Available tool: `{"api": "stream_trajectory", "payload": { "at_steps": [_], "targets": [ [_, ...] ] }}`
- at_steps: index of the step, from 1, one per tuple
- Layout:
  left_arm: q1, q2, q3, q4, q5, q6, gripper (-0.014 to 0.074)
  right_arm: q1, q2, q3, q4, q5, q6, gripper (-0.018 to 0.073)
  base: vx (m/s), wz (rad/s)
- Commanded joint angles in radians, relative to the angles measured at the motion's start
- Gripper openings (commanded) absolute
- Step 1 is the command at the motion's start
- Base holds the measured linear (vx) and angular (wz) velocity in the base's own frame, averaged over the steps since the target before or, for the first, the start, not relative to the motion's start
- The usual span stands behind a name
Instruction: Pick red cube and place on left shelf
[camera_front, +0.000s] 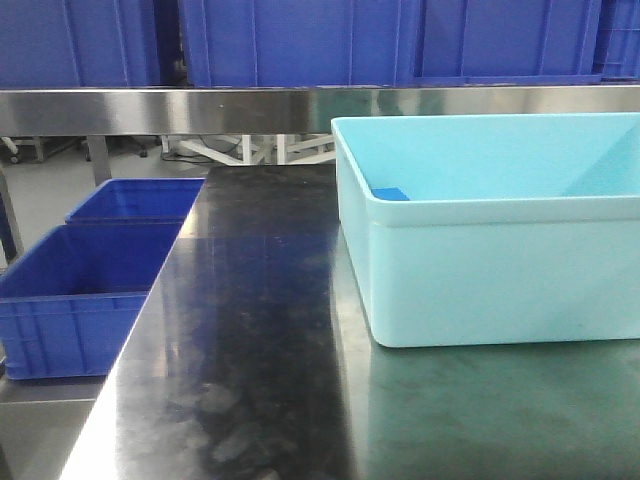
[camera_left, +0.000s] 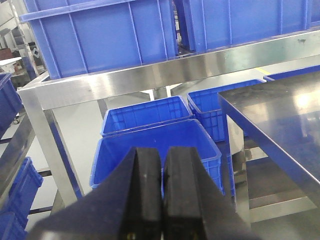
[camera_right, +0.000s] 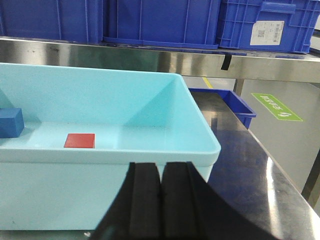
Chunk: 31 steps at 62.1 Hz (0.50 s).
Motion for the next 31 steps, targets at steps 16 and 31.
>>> {"api": "stream_trajectory", "payload": {
  "at_steps": [16,31],
  "targets": [
    [0.0,0.006,0.022,-0.006,-0.084,-0.002,0.0102,0.0,-0.017,-0.024,0.001,-0.096,-0.007,0.0026,0.0,0.0],
    [0.0,0.006,0.022,-0.006,-0.084,-0.002,0.0102,0.0,-0.017,-0.024,0.001,-0.096,-0.007,0.0026,0.0,0.0]
  ]
}}
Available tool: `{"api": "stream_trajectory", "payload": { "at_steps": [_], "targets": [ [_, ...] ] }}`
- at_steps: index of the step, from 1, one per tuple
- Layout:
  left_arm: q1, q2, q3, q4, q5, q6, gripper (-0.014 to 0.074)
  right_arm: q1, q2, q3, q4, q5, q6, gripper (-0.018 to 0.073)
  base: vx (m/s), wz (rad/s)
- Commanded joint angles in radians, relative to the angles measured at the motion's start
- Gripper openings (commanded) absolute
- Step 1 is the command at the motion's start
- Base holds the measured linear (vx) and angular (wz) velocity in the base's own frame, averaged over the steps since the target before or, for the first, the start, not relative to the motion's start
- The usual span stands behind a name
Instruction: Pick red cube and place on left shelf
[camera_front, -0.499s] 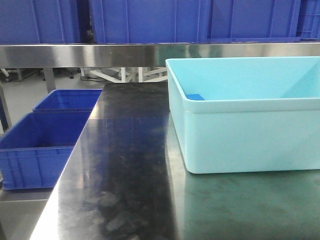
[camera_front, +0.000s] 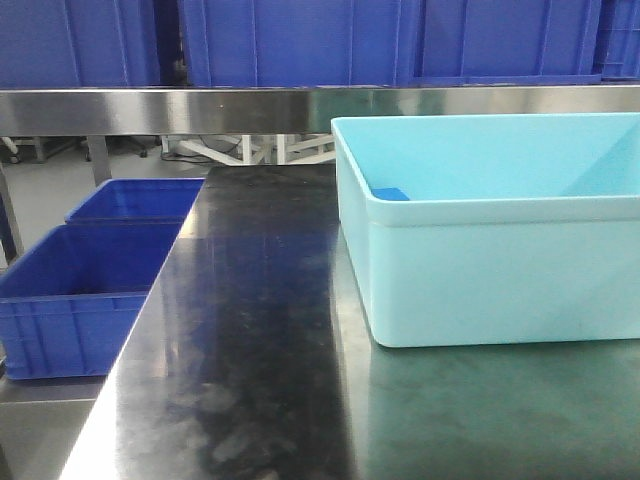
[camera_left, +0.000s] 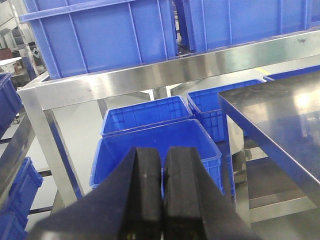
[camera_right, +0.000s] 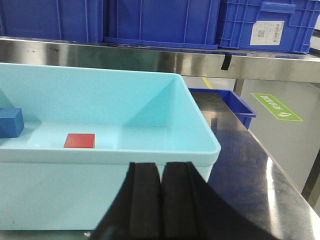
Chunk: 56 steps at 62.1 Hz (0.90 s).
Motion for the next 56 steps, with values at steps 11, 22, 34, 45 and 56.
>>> {"api": "stream_trajectory", "payload": {
  "at_steps": [11,22,34,45,56],
  "targets": [
    [0.0,0.006,0.022,-0.006,-0.084,-0.002,0.0102,0.0,-0.017,-0.024,0.001,-0.096,-0.007,0.0026,0.0,0.0],
    [0.0,0.006,0.022,-0.006,-0.084,-0.002,0.0102,0.0,-0.017,-0.024,0.001,-0.096,-0.007,0.0026,0.0,0.0],
    [0.0,0.006,0.022,-0.006,-0.084,-0.002,0.0102,0.0,-0.017,-0.024,0.001,-0.096,-0.007,0.0026,0.0,0.0],
    [0.0,0.006,0.022,-0.006,-0.084,-0.002,0.0102,0.0,-0.017,-0.025,0.001,-0.114,-0.007,0.0026,0.0,0.0],
    [0.0,0.006,0.022,-0.006,-0.084,-0.002,0.0102,0.0,-0.004,-0.027,0.001,-0.22,-0.007,0.0026,0.0,0.0]
  ]
}}
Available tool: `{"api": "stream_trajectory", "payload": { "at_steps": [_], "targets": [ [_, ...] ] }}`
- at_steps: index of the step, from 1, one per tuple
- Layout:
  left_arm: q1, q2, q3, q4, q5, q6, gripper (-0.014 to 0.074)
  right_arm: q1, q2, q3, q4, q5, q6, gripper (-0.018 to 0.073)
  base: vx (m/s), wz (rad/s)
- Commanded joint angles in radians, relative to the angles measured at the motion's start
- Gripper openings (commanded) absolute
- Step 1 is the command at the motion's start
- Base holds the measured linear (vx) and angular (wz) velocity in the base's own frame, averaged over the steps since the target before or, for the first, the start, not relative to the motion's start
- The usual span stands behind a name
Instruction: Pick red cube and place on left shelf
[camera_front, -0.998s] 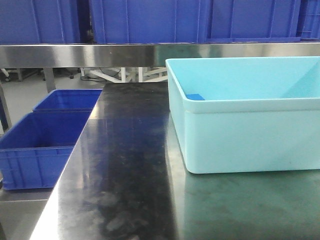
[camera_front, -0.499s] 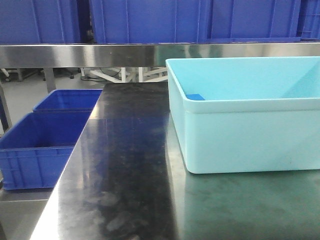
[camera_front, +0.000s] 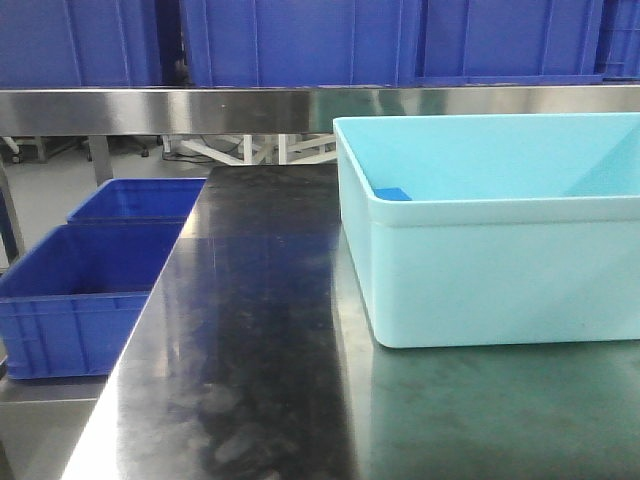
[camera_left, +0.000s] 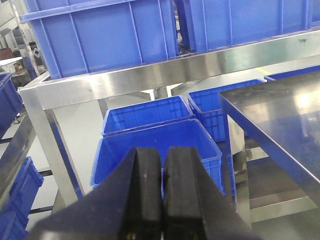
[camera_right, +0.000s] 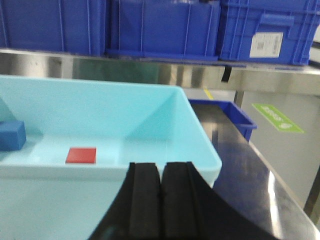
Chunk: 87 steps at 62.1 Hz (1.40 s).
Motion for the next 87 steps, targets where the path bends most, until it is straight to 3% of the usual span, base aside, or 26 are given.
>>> {"api": "stream_trajectory", "payload": {
  "at_steps": [1,15,30,50,68,73,82,87],
  "targets": [
    [0.0,0.006,0.022,-0.006,-0.084,-0.002,0.0102,0.0,0.001,-0.031,0.001,-0.165,-0.007,0.0026,0.0,0.0],
    [0.0,0.006,0.022,-0.006,-0.084,-0.002,0.0102,0.0,0.23,-0.148,0.021,-0.22,-0.007,0.0026,0.0,0.0],
    [0.0,0.006,0.022,-0.006,-0.084,-0.002,0.0102,0.004,0.604,-0.442,0.023,-0.185,-0.006,0.0026,0.0,0.0],
    [0.0,0.006,0.022,-0.006,-0.084,-0.002,0.0102,0.015,1.085,-0.889,0.103,0.231,0.024,0.0026,0.0,0.0],
    [0.0,0.006,0.022,-0.006,-0.084,-0.002,0.0102,0.162,1.337,-1.063,0.104,0.419,0.024,0.0048,0.0,0.0],
    [0.0,0.006,0.022,-0.006,-0.084,-0.002,0.0102,0.198,1.382,-1.072,0.104,0.422,0.024,0.0125,0.0,0.0],
    [0.0,0.006,0.022,-0.006,-0.084,-0.002,0.0102,0.235,1.452,-1.073,0.104,0.42,0.024,0.0482,0.0,0.0],
    [0.0,0.006,0.022,-0.006,-0.084,-0.002,0.0102,0.244,1.483,-1.073,0.104,0.418,0.024,0.0598,0.0,0.0]
  ]
}}
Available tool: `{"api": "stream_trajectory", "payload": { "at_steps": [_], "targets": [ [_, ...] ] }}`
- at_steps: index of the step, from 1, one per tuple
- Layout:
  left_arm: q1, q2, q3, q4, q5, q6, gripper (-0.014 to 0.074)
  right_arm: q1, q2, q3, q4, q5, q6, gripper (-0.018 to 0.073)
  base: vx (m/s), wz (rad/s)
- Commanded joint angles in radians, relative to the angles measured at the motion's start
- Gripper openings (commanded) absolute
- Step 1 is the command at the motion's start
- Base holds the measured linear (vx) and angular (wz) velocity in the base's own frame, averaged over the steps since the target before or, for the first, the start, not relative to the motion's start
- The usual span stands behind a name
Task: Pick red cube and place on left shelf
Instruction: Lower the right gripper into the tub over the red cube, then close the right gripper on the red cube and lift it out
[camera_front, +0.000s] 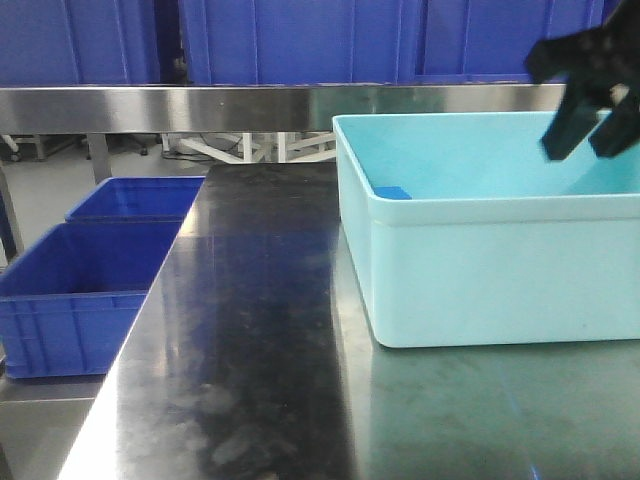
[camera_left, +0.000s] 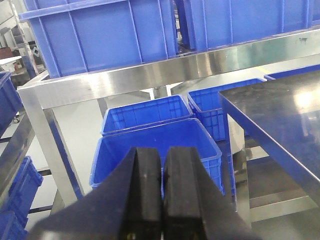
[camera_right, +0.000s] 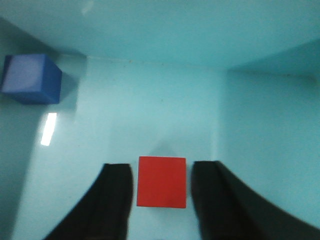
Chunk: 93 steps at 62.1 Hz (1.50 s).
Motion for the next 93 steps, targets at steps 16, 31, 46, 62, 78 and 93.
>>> {"api": "stream_trajectory", "payload": {
  "at_steps": [16,31,46,62,78,93],
  "targets": [
    [0.0,0.006,0.022,-0.006,-0.084,-0.002,0.0102,0.008,0.062,-0.035,-0.002,-0.055,0.0,0.0575,0.0,0.0],
    [0.0,0.006,0.022,-0.006,-0.084,-0.002,0.0102,0.008,0.119,-0.035,-0.003,-0.067,0.0,0.0575,0.0,0.0],
    [0.0,0.006,0.022,-0.006,-0.084,-0.002,0.0102,0.008,0.174,-0.035,-0.003,-0.074,0.0,0.0574,0.0,0.0],
    [0.0,0.006,0.022,-0.006,-0.084,-0.002,0.0102,0.008,0.151,-0.065,-0.003,-0.08,0.0,0.0159,0.0,0.0],
    [0.0,0.006,0.022,-0.006,-0.084,-0.002,0.0102,0.008,-0.042,-0.081,-0.003,-0.127,0.0,0.0029,0.0,0.0],
    [0.0,0.006,0.022,-0.006,-0.084,-0.002,0.0102,0.002,-0.343,-0.012,-0.005,-0.196,0.0,0.0026,0.0,0.0]
  ]
}}
